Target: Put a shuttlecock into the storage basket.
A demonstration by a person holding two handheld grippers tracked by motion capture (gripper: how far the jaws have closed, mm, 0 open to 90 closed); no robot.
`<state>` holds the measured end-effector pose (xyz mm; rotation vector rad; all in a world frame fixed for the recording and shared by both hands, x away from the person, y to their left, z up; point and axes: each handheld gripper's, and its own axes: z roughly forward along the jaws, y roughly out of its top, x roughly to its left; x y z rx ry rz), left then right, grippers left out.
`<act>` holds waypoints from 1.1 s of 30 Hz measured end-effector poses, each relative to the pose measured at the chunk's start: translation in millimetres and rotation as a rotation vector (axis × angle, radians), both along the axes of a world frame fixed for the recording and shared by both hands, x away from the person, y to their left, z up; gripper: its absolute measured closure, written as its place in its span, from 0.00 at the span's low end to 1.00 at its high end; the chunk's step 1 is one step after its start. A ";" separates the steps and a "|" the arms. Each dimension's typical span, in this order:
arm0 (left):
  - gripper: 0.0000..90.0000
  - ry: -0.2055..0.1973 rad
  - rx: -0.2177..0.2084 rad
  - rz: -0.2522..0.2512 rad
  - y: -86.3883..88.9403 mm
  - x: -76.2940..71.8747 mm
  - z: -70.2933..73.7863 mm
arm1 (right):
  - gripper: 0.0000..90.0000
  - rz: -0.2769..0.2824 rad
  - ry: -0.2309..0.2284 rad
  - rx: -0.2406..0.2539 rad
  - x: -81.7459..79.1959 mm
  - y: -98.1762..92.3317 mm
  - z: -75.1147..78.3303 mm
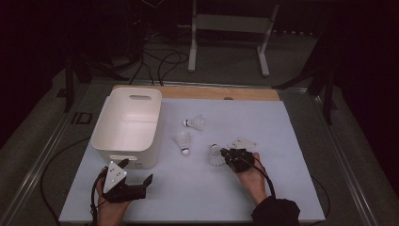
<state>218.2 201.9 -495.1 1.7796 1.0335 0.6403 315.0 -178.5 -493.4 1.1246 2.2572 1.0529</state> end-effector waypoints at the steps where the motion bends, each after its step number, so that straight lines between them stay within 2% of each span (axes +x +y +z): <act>1: 0.00 0.000 -0.001 0.000 -0.2 0.0 -0.1 | 0.99 0.003 -0.002 0.001 -0.2 0.3 1.3; 11: 0.00 -0.001 0.001 0.000 -0.5 0.0 -0.4 | 0.99 0.016 0.004 -0.026 1.7 4.1 8.2; 26: 0.00 -0.001 0.001 0.000 -0.4 -0.1 -0.4 | 0.99 0.037 0.002 -0.010 3.7 14.9 20.4; 33: 0.00 -0.001 0.002 0.000 -1.0 -0.2 -0.6 | 0.99 0.050 0.003 0.016 5.1 19.0 26.0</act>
